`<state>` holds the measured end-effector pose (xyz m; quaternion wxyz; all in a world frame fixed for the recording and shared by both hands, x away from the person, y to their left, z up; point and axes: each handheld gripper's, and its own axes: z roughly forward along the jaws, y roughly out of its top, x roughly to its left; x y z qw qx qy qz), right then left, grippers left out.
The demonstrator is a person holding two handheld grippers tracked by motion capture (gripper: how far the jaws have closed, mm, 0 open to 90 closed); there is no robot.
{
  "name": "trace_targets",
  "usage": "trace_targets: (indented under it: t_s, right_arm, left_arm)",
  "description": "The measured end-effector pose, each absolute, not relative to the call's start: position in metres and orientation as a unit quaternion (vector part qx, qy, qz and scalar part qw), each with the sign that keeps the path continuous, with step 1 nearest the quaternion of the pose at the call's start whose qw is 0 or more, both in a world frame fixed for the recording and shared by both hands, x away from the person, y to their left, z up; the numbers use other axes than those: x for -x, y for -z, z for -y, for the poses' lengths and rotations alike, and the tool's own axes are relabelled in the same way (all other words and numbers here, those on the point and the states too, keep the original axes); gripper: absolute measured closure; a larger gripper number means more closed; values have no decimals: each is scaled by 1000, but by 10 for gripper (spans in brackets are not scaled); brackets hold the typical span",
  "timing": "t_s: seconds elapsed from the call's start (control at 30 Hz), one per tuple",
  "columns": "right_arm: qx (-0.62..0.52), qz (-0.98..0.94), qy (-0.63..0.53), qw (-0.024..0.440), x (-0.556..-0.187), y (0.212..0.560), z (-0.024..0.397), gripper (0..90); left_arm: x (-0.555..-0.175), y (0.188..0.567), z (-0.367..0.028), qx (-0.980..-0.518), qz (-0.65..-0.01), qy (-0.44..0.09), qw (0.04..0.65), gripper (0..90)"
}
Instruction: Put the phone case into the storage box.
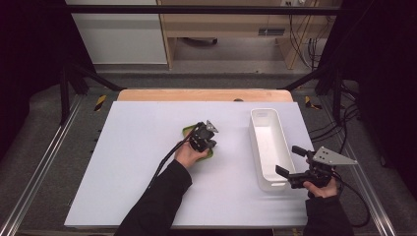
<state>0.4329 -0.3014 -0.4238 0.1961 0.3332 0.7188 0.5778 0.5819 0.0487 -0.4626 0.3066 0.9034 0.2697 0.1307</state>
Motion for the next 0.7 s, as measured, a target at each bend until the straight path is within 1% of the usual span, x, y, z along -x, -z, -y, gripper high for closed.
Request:
trace_targets:
  t_s: [0.7]
  right_arm:
    - [-333,-720,-576,196,-433,424,301,4]
  left_arm:
    - [-570,461,-63,-918,-245,-134,283,900]
